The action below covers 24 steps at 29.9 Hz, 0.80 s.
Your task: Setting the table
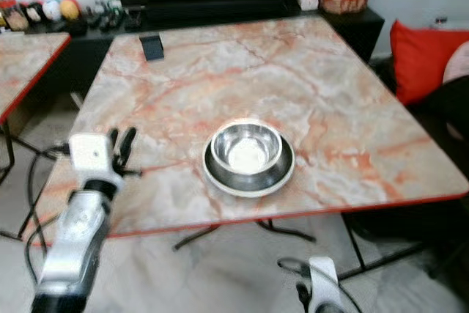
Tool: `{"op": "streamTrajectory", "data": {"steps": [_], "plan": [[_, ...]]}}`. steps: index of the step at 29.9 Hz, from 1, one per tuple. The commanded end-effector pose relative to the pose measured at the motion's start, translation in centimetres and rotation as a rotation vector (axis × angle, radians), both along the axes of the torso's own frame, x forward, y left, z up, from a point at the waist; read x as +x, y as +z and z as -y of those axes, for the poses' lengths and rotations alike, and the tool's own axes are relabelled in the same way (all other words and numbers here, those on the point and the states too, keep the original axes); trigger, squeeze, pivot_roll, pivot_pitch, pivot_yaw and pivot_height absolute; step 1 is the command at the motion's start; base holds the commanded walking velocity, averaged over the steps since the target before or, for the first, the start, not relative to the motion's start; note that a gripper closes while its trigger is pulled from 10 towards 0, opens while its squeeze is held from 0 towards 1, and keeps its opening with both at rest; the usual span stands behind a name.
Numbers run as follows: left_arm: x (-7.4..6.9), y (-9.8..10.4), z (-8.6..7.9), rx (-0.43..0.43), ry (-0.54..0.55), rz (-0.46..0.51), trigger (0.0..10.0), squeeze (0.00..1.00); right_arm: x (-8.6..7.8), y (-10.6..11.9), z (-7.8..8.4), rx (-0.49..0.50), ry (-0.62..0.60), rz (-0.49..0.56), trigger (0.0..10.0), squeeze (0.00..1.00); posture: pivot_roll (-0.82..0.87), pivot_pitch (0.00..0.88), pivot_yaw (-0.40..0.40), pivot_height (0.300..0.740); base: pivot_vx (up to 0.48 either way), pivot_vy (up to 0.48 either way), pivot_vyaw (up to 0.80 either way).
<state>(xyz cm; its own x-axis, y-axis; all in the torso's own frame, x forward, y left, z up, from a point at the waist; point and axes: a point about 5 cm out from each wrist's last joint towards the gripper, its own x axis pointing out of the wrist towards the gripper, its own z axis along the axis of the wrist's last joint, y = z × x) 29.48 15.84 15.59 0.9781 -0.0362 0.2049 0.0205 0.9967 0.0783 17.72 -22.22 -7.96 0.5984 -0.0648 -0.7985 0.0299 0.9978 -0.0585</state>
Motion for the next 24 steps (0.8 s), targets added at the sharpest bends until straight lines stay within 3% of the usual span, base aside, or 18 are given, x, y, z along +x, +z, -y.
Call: {"op": "streamTrajectory", "data": {"steps": [1,11,20,24], "plan": [[0.04,0.72,-0.78,0.001,0.022,0.025,10.0,0.0,0.42,0.12,-0.37,0.011,-0.005,0.014,10.0,0.0,-0.02,0.0,0.01,0.707,0.0,0.3,0.0],[0.01,0.8,-0.69,-0.004,0.022,0.029,10.0,0.0,0.6,0.2,-0.4,0.0,0.016,0.013,10.0,0.0,-0.01,0.0,0.007,0.707,0.0,0.303,0.0],[-0.13,0.72,-0.86,-0.005,0.027,0.028,10.0,0.0,0.56,0.16,-0.51,0.002,0.023,0.012,10.0,0.0,-0.01,0.0,0.01,0.707,0.0,0.319,0.77],[-0.15,0.68,-0.76,-0.004,0.03,0.029,10.0,0.0,0.48,0.13,-0.49,0.013,0.012,0.012,10.0,0.0,-0.01,0.0,0.005,0.707,0.0,0.332,0.0]]}}
